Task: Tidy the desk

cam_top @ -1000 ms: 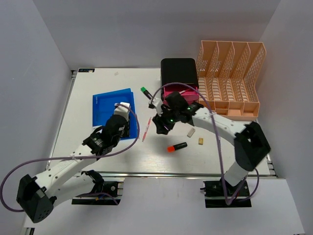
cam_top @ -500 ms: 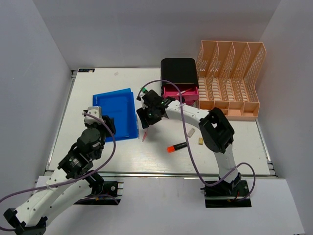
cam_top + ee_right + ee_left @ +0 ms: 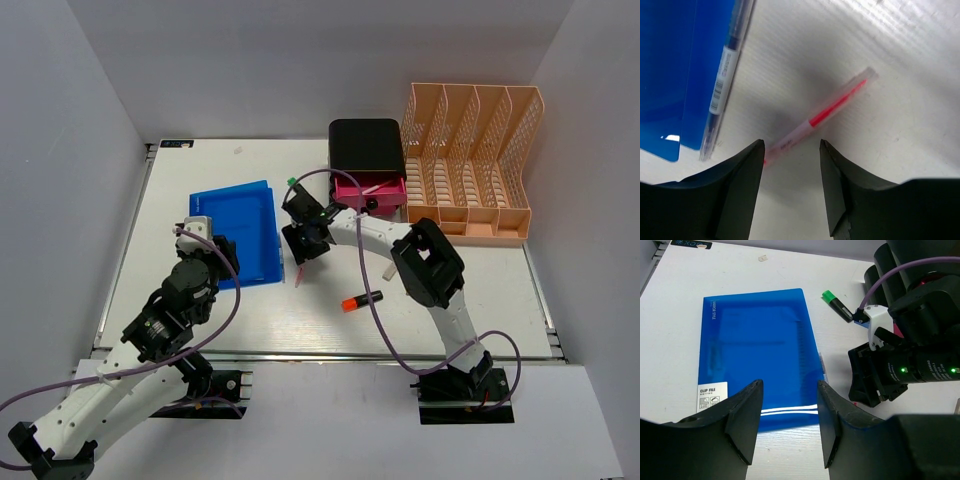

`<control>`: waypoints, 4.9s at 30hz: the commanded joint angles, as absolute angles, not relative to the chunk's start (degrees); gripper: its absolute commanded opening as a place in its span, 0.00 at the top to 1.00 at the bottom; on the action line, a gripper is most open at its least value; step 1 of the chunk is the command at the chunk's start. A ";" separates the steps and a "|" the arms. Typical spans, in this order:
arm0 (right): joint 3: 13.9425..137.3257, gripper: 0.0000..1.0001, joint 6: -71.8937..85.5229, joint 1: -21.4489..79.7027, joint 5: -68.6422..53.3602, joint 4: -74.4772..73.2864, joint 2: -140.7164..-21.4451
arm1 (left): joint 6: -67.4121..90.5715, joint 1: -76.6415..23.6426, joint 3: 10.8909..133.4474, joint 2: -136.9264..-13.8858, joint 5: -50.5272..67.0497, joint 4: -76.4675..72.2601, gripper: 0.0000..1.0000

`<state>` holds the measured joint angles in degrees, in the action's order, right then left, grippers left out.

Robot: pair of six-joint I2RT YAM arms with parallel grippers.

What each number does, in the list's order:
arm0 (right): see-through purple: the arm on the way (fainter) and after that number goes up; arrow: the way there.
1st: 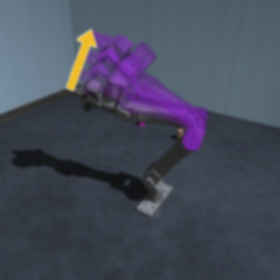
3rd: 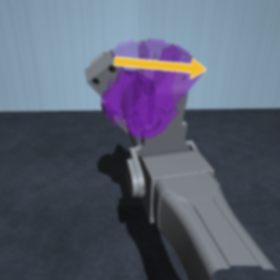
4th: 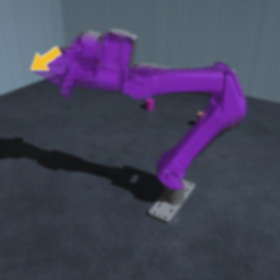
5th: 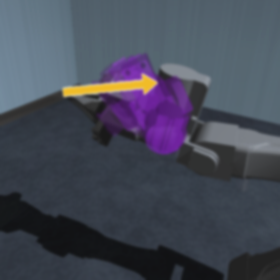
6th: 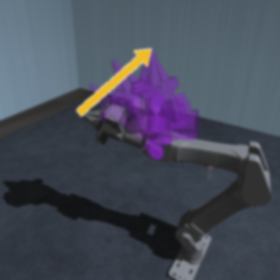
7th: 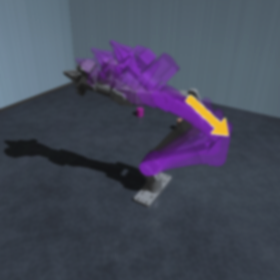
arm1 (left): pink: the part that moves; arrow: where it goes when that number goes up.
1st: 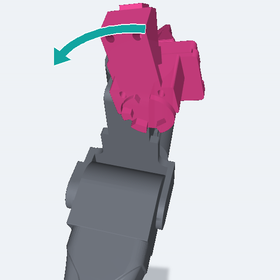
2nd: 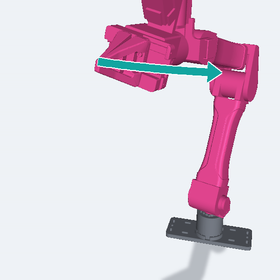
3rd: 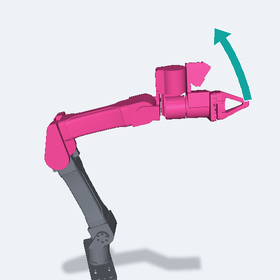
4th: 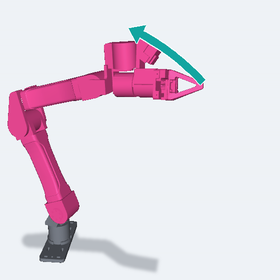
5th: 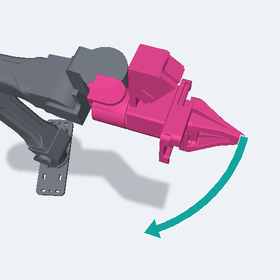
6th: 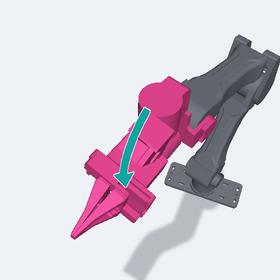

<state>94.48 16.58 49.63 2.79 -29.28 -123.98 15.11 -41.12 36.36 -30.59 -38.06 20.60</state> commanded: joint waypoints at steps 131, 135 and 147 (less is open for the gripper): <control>48.34 0.65 -10.28 15.65 -43.59 -10.46 -55.46 | 33.92 -40.17 77.26 -108.19 -36.91 40.69 0.48; 48.08 0.65 -10.02 14.50 -44.38 -10.28 -55.28 | 34.98 -39.64 76.99 -109.95 -37.88 41.48 0.47; 47.81 0.64 -9.93 12.40 -45.70 -10.28 -55.28 | 33.49 -39.11 78.39 -112.32 -33.58 39.20 0.54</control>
